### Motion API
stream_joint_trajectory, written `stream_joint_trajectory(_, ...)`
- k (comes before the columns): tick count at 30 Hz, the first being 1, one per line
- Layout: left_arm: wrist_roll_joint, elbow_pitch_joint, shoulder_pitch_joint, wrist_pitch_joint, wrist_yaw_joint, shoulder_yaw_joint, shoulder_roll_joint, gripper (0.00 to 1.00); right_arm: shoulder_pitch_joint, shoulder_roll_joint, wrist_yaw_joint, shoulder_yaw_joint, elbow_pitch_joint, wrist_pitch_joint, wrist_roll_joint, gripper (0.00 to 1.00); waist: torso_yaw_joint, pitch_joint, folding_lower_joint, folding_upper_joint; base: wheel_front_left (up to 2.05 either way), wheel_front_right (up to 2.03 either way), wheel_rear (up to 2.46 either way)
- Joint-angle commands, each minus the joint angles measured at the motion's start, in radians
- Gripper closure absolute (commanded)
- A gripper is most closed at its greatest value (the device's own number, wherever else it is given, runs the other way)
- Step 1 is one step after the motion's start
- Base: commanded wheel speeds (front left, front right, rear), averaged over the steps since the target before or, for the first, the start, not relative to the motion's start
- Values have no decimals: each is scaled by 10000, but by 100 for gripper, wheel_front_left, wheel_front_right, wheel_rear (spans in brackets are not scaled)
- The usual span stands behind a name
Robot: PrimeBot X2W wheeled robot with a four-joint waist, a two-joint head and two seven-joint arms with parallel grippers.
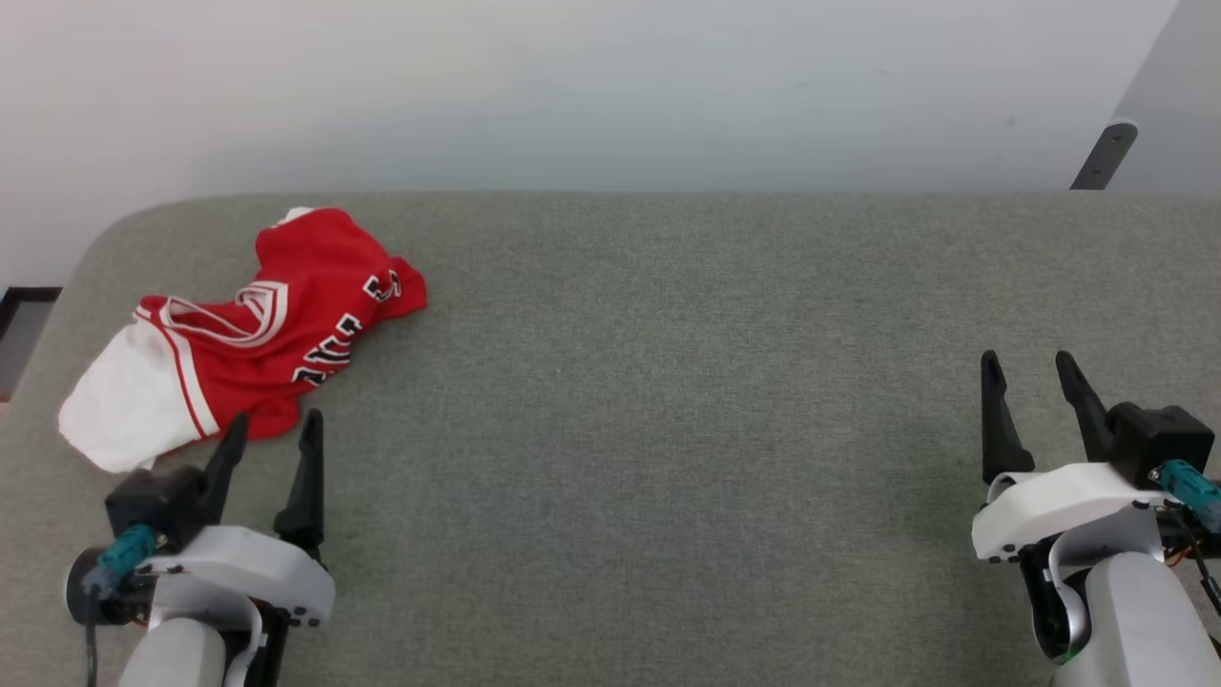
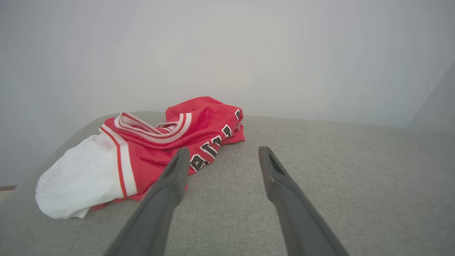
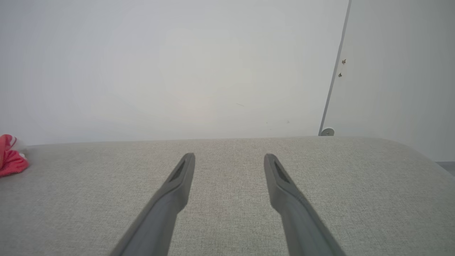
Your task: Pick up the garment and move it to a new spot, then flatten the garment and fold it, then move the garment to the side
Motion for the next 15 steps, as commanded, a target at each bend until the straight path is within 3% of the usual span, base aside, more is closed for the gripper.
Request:
stream_joint_trajectory(1, 139, 15, -122, -78, -25, -19, 69, 0, -164, -11, 32, -8, -51, -88, -201, 0, 13, 12, 0, 0, 0, 0, 0)
stream_joint_trajectory(8, 459, 104, -293, -206, -28, -170, 97, 0, -234, -11, 34, 137, -73, -196, -407, 0, 219, 58, 0, 0, 0, 0, 0)
stream_joint_trajectory(15, 883, 146, -397, -332, -28, -41, 3, 0, -377, -9, 36, 462, -66, -333, -827, 0, 932, 106, 0, 0, 0, 0, 0)
